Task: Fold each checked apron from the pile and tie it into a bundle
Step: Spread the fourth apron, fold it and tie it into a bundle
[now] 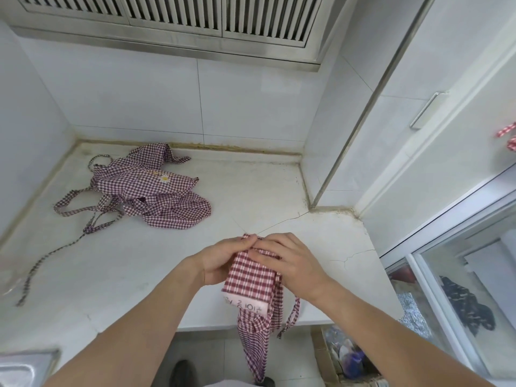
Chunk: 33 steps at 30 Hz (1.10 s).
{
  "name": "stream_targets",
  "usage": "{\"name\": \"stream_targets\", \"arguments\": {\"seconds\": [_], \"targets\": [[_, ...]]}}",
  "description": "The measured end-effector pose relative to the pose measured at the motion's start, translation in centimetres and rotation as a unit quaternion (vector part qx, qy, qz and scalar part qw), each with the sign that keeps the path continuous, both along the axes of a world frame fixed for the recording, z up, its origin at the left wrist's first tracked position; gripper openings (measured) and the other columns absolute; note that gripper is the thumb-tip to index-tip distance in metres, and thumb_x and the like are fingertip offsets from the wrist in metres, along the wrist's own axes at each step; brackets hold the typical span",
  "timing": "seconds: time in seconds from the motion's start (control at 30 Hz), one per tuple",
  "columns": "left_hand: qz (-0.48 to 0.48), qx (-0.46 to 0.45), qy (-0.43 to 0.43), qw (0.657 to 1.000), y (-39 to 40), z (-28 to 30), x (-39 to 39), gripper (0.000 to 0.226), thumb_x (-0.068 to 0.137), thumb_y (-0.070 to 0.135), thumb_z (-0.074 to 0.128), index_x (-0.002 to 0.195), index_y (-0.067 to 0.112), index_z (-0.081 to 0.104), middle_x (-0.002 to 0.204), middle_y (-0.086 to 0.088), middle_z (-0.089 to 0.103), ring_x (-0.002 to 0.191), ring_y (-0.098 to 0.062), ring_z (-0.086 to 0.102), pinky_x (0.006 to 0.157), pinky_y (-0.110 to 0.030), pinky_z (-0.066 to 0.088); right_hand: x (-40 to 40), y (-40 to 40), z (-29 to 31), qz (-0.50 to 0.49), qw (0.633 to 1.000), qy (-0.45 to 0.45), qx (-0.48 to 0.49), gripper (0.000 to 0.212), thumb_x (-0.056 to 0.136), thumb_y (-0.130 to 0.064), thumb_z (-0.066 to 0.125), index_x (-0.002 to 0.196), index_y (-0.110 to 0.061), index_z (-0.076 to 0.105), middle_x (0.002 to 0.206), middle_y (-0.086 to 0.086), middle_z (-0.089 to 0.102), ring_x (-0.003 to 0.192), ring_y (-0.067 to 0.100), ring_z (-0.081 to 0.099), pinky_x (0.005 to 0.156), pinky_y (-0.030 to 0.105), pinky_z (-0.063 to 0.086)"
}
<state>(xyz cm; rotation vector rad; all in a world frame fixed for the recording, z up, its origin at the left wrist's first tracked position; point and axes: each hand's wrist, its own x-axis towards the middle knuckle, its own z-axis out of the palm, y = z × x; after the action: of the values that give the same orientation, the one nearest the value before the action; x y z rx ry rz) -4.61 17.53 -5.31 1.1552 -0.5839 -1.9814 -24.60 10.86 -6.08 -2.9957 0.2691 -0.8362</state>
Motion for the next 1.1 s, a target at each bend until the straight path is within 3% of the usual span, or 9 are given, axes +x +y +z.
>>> {"name": "stream_targets", "arguments": {"seconds": [0.13,0.3,0.37,0.47,0.57,0.63,0.83,0.97,1.1], "targets": [[0.070,0.000,-0.026,0.997,0.2,0.0,0.3,0.056,0.084,0.030,0.072,0.131,0.003,0.056,0.119,-0.018,0.069,0.109,-0.031,0.068,0.091,-0.041,0.055,-0.8,0.3,1.2,-0.058,0.962,-0.005,0.267,0.055,0.087,0.012,0.052,0.133,-0.017,0.059,0.135,-0.002,0.056,0.126,0.014,0.052,0.107,0.030,0.043],[0.134,-0.027,-0.096,0.986,0.0,0.6,0.3,0.040,0.087,0.027,0.070,0.117,0.003,0.061,0.106,-0.013,0.075,0.096,-0.026,0.073,0.080,-0.036,0.060,-1.8,-0.7,3.8,-0.217,0.662,-0.117,0.707,0.042,0.083,0.026,0.048,0.107,-0.005,0.064,0.106,0.016,0.068,0.080,0.032,0.070,0.065,0.034,0.060],[0.149,-0.064,-0.141,0.977,0.0,0.8,0.1,0.034,0.092,0.026,0.066,0.118,0.005,0.060,0.108,-0.011,0.075,0.097,-0.025,0.073,0.081,-0.037,0.060,-2.2,-0.9,4.2,-0.219,0.625,-0.068,0.746,0.041,0.078,0.021,0.044,0.105,-0.001,0.064,0.092,0.018,0.069,0.058,0.028,0.059,0.046,0.029,0.041],[0.167,-0.115,-0.182,0.962,-0.1,1.1,-0.2,0.029,0.095,0.024,0.063,0.120,0.013,0.056,0.112,-0.009,0.073,0.100,-0.024,0.072,0.084,-0.038,0.059,-2.6,-0.9,4.5,-0.188,0.624,-0.007,0.759,0.037,0.073,-0.009,0.054,0.109,-0.008,0.063,0.080,0.011,0.067,0.061,0.021,0.039,0.052,0.032,0.019],[0.186,-0.150,-0.231,0.943,-0.1,1.6,-0.7,0.022,0.097,0.019,0.061,0.118,0.017,0.054,0.110,-0.005,0.071,0.097,-0.018,0.071,0.076,-0.030,0.059,-1.9,-0.5,4.6,-0.238,0.693,0.084,0.675,0.068,0.076,-0.067,0.072,0.127,-0.027,0.054,0.105,-0.001,0.066,0.073,0.010,0.054,0.067,0.024,0.040],[0.191,-0.173,-0.252,0.933,-0.2,2.0,-1.0,0.017,0.098,0.018,0.061,0.114,0.020,0.054,0.109,-0.004,0.070,0.095,-0.015,0.071,0.074,-0.027,0.058,-0.9,0.3,4.4,-0.260,0.724,0.079,0.634,0.093,0.057,-0.077,0.077,0.133,-0.033,0.047,0.116,-0.008,0.065,0.101,0.004,0.063,0.095,0.029,0.048],[0.219,-0.216,-0.299,0.903,-0.3,2.7,-1.7,0.034,0.092,0.035,0.064,0.119,0.018,0.053,0.111,-0.002,0.069,0.101,-0.016,0.069,0.086,-0.035,0.059,1.1,2.1,3.3,-0.169,0.730,-0.025,0.662,0.051,0.071,-0.025,0.090,0.117,-0.022,0.068,0.111,-0.005,0.074,0.106,0.012,0.069,0.099,0.043,0.054],[0.202,-0.149,-0.219,0.943,-0.1,3.1,-1.0,0.072,0.075,0.049,0.072,0.133,0.020,0.041,0.116,-0.007,0.069,0.101,-0.017,0.071,0.089,-0.037,0.059,1.0,2.2,2.7,-0.136,0.712,-0.110,0.680,0.043,0.078,-0.013,0.084,0.117,-0.013,0.067,0.114,0.007,0.073,0.110,0.024,0.069,0.097,0.047,0.053],[0.052,-0.140,-0.221,0.964,0.8,2.5,-0.3,0.056,0.081,0.039,0.075,0.127,0.014,0.055,0.112,-0.003,0.073,0.102,-0.016,0.071,0.093,-0.038,0.057,1.0,2.1,3.3,-0.164,0.706,-0.184,0.664,0.034,0.080,-0.005,0.080,0.112,-0.009,0.068,0.107,0.006,0.075,0.101,0.022,0.072,0.085,0.035,0.058]]}}
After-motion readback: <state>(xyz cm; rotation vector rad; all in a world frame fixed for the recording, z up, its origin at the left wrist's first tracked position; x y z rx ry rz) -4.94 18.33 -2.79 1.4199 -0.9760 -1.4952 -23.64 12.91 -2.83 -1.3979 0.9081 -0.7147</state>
